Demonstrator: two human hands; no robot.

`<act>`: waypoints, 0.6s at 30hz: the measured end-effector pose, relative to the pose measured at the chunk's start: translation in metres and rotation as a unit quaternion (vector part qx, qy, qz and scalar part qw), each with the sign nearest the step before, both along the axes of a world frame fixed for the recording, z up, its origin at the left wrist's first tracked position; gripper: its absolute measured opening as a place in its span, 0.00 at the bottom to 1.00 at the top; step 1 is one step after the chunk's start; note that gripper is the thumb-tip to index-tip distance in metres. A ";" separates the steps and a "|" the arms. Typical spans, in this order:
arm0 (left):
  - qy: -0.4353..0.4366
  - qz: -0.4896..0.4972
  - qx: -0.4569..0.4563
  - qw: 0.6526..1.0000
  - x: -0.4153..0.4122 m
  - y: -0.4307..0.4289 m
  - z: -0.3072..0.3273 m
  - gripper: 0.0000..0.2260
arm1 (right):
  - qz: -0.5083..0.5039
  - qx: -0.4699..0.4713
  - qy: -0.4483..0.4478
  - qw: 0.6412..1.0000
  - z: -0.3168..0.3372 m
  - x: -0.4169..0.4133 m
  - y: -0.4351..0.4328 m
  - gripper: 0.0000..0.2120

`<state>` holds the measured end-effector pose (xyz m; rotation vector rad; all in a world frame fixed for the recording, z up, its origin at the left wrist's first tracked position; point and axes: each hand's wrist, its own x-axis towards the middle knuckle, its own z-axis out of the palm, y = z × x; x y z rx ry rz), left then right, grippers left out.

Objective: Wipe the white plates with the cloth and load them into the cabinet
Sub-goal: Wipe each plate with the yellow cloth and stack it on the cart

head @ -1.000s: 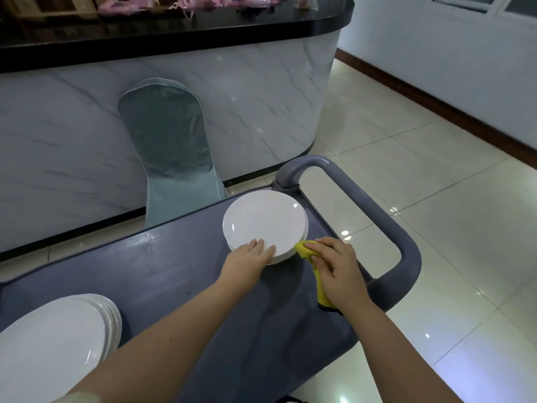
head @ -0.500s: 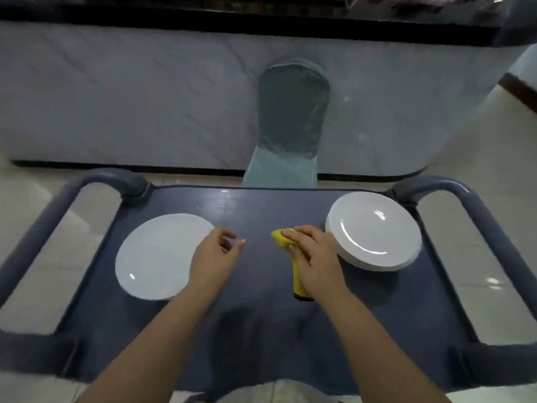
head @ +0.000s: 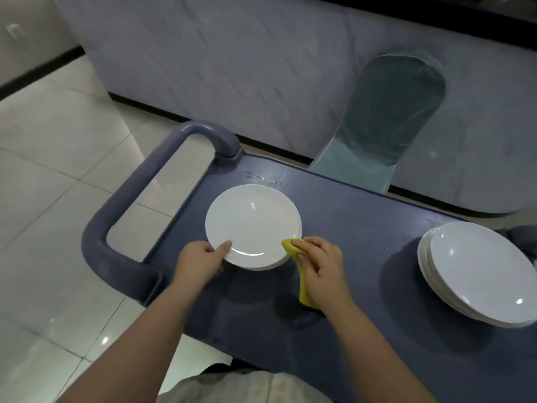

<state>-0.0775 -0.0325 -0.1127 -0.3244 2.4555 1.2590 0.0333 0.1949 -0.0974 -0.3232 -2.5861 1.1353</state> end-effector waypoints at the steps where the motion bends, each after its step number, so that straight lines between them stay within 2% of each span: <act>1: -0.009 -0.002 0.002 1.000 -0.004 0.000 -0.001 0.20 | -0.004 0.006 -0.002 1.000 -0.001 -0.002 -0.001 0.14; 6: -0.055 0.071 0.117 0.989 -0.015 -0.011 -0.006 0.17 | -0.029 0.006 0.000 1.000 -0.003 -0.005 -0.009 0.15; 10: 0.018 0.121 0.162 0.979 -0.019 -0.028 -0.007 0.16 | -0.049 0.005 0.001 0.999 -0.002 0.000 -0.011 0.16; 13: 0.012 0.117 0.203 0.972 -0.016 -0.028 -0.004 0.05 | -0.060 0.006 -0.005 0.998 0.002 0.002 -0.011 0.16; 15: 0.016 0.126 0.225 0.966 -0.016 -0.025 0.000 0.08 | -0.059 0.008 -0.002 0.998 0.005 0.002 -0.011 0.15; 18: 0.070 0.105 0.230 0.965 -0.023 -0.025 0.015 0.09 | -0.050 0.005 0.000 0.999 0.011 0.002 -0.012 0.15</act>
